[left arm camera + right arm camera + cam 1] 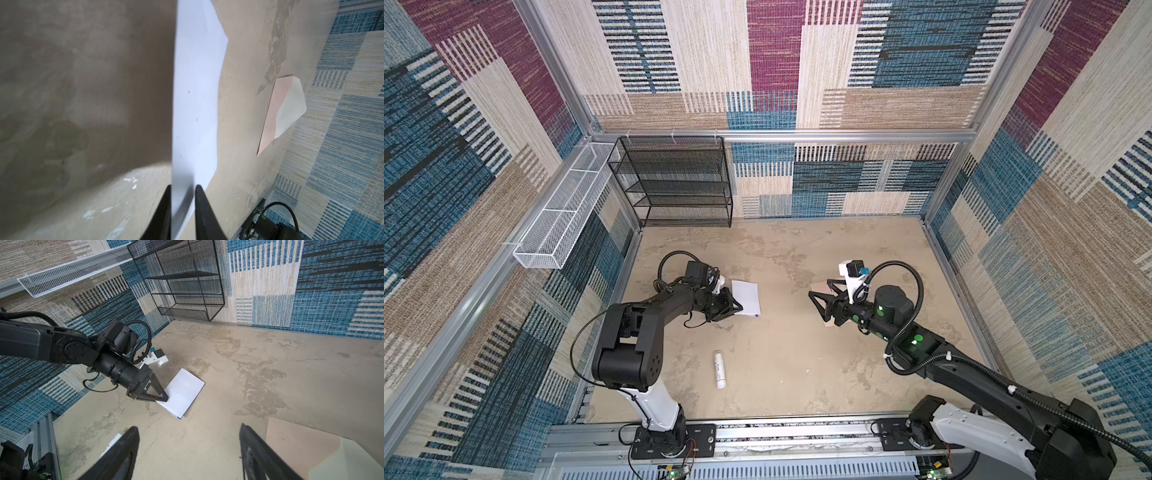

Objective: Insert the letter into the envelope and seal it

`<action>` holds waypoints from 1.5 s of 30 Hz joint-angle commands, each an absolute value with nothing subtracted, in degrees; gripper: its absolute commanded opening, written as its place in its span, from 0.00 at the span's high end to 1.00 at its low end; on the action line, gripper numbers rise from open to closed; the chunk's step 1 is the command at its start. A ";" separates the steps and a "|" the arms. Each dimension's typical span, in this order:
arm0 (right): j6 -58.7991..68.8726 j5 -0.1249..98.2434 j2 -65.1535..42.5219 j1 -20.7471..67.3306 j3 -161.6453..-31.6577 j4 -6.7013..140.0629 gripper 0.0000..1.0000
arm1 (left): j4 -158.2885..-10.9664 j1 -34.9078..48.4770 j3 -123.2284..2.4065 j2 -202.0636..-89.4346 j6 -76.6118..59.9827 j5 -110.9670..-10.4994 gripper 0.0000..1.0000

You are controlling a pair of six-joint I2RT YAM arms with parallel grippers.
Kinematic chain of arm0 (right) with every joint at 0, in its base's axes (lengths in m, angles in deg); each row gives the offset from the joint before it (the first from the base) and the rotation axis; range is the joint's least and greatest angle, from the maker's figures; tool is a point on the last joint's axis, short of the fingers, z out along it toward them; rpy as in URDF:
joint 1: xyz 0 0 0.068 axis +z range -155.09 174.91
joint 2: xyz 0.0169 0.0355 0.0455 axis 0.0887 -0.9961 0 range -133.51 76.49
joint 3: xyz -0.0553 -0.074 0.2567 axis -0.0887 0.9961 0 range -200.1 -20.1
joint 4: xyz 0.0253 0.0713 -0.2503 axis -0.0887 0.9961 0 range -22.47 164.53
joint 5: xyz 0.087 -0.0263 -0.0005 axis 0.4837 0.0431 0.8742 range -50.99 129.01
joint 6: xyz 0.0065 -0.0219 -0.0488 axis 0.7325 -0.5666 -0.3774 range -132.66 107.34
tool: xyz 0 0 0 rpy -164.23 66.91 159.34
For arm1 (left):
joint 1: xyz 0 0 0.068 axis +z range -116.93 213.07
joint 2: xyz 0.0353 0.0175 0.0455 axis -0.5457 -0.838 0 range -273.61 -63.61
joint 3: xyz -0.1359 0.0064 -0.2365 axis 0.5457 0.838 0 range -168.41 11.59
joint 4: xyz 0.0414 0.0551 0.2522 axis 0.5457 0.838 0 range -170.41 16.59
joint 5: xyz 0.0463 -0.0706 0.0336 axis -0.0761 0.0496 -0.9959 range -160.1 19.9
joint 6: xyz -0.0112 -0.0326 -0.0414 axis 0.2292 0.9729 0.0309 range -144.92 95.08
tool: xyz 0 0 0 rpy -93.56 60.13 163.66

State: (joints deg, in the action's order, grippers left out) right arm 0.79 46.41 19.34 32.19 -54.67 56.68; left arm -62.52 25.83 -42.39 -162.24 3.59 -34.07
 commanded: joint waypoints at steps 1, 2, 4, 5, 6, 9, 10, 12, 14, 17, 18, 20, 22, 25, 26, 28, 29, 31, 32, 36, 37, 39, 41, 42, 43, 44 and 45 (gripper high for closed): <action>0.18 45.30 19.62 32.18 -55.46 57.35 0.21 | -58.99 25.89 -43.46 -162.46 1.14 -35.82 0.70; -0.04 45.25 19.62 32.22 -55.60 57.58 0.21 | -58.51 25.95 -43.67 -162.27 0.88 -36.06 0.68; -0.35 44.93 19.95 32.22 -55.89 58.03 0.20 | -57.55 26.02 -44.00 -161.10 0.74 -36.44 0.64; -0.44 44.79 20.05 32.26 -56.02 58.32 0.20 | -57.00 25.96 -44.17 -160.38 0.59 -36.44 0.62; -0.45 44.53 20.20 32.22 -56.27 58.71 0.20 | -55.88 25.94 -44.51 -159.30 0.31 -38.63 0.60; -0.37 43.94 20.34 32.18 -57.24 59.85 0.20 | -51.32 25.96 -45.86 -154.87 -0.78 -41.06 0.56; -0.28 43.49 20.41 32.20 -57.63 60.41 0.20 | -49.47 25.96 -46.47 -153.00 -1.24 -42.20 0.55; -0.05 42.42 20.28 32.20 -58.51 61.53 0.19 | -45.65 25.96 -47.94 -149.39 -2.50 -44.65 0.53; 0.17 40.90 20.08 32.24 -59.37 62.70 0.19 | -42.17 25.96 -49.40 -145.79 -3.92 -46.74 0.53; -0.04 39.24 19.29 32.20 -60.54 64.00 0.18 | -39.37 25.91 -49.88 -139.21 -5.73 -48.39 0.53; -0.30 38.93 18.76 32.12 -61.09 64.48 0.18 | -39.44 25.87 -49.32 -136.23 -5.98 -48.39 0.53; -0.53 37.71 17.64 32.11 -62.68 66.07 0.17 | -40.02 25.74 -48.09 -130.66 -6.42 -47.86 0.52; -0.45 36.60 16.54 32.12 -64.06 67.43 0.17 | -40.89 25.44 -47.25 -125.66 -6.96 -47.53 0.51; -0.32 35.25 14.81 31.94 -65.25 68.31 0.17 | -41.98 24.69 -46.32 -119.90 -7.43 -47.32 0.50; 0.09 34.63 14.08 31.76 -65.65 68.83 0.17 | -42.32 24.41 -46.00 -118.46 -7.45 -47.01 0.50; 0.93 33.90 12.70 31.26 -66.67 70.40 0.17 | -42.74 23.74 -45.59 -116.57 -7.65 -46.55 0.49; 1.37 33.57 12.02 30.61 -67.06 71.26 0.17 | -42.97 23.35 -45.22 -115.80 -7.79 -46.26 0.49; 2.86 33.37 11.04 28.61 -67.60 73.07 0.17 | -43.95 22.60 -44.17 -114.75 -7.78 -45.71 0.48; 3.86 33.64 10.83 26.98 -67.65 74.02 0.17 | -44.85 22.19 -43.29 -114.31 -7.58 -45.38 0.48; 8.23 38.97 11.94 16.91 -64.78 74.50 0.16 | -51.07 19.92 -39.15 -114.87 -5.75 -42.76 0.48; 8.92 39.98 12.27 14.61 -63.79 74.12 0.16 | -52.36 19.01 -38.32 -115.33 -5.21 -42.67 0.48; 9.48 42.53 12.05 10.40 -62.10 73.22 0.16 | -55.70 16.42 -37.04 -116.76 -4.15 -42.44 0.48; 9.71 45.79 10.21 7.16 -61.60 72.86 0.16 | -58.16 13.47 -36.33 -118.46 -3.37 -43.55 0.49; 10.04 47.29 8.76 5.67 -61.67 72.97 0.16 | -59.82 11.99 -35.97 -119.37 -3.02 -43.90 0.48; 10.49 48.44 7.45 4.51 -61.73 72.90 0.16 | -61.02 10.69 -35.65 -120.02 -2.66 -44.12 0.49; 10.87 49.85 5.89 3.40 -61.67 72.66 0.16 | -62.47 9.79 -35.31 -120.79 -2.07 -44.37 0.49; 11.26 50.91 4.65 2.67 -61.60 72.40 0.17 | -63.42 9.02 -35.13 -121.52 -1.56 -44.35 0.49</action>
State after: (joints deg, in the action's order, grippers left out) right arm 8.94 45.12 6.88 4.41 -61.79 73.73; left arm -56.51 10.51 -35.59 -120.40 -3.73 -44.24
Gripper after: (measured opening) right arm 0.837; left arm 0.513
